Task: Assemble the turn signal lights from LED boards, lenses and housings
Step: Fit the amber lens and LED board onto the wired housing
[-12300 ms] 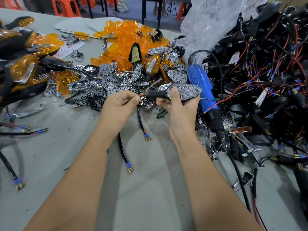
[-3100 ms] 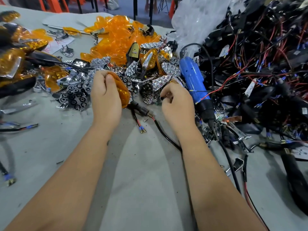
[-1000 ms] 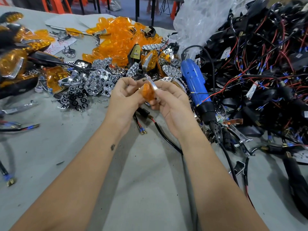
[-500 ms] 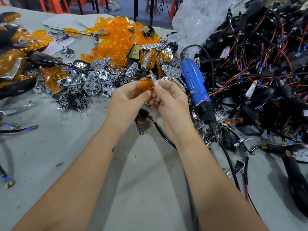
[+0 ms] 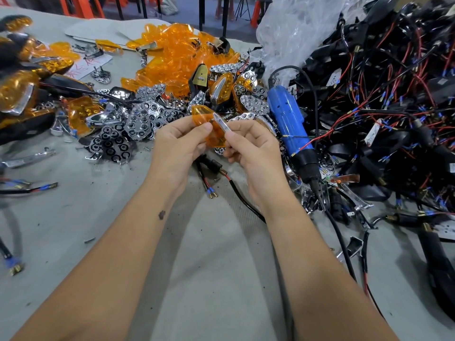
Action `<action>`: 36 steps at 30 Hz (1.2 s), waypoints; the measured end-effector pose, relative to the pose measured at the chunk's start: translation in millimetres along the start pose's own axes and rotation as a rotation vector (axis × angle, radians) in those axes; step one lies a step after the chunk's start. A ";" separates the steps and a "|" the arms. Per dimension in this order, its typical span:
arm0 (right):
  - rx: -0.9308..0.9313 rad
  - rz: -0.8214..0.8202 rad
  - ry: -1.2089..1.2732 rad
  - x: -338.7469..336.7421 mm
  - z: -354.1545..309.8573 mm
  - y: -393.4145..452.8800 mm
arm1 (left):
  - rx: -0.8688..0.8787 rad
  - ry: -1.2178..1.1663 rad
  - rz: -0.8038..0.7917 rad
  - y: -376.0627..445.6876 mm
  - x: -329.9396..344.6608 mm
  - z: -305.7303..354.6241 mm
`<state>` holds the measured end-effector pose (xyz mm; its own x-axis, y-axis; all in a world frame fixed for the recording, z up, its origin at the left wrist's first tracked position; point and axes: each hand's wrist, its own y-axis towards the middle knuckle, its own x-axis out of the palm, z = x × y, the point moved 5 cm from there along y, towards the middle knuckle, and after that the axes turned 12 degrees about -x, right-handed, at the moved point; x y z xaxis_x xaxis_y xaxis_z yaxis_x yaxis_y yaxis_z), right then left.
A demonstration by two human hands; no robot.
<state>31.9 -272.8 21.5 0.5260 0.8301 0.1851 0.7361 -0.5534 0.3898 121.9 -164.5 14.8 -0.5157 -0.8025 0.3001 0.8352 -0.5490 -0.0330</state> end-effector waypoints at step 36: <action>-0.176 -0.078 -0.331 1.5 -0.1 0.5 | 0.001 -0.050 -0.052 -1.4 1.0 1.9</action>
<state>33.1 -271.8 22.1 0.6014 0.7864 -0.1413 0.7101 -0.4450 0.5456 120.6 -164.1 17.0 -0.5484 -0.7601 0.3486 0.8075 -0.5897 -0.0155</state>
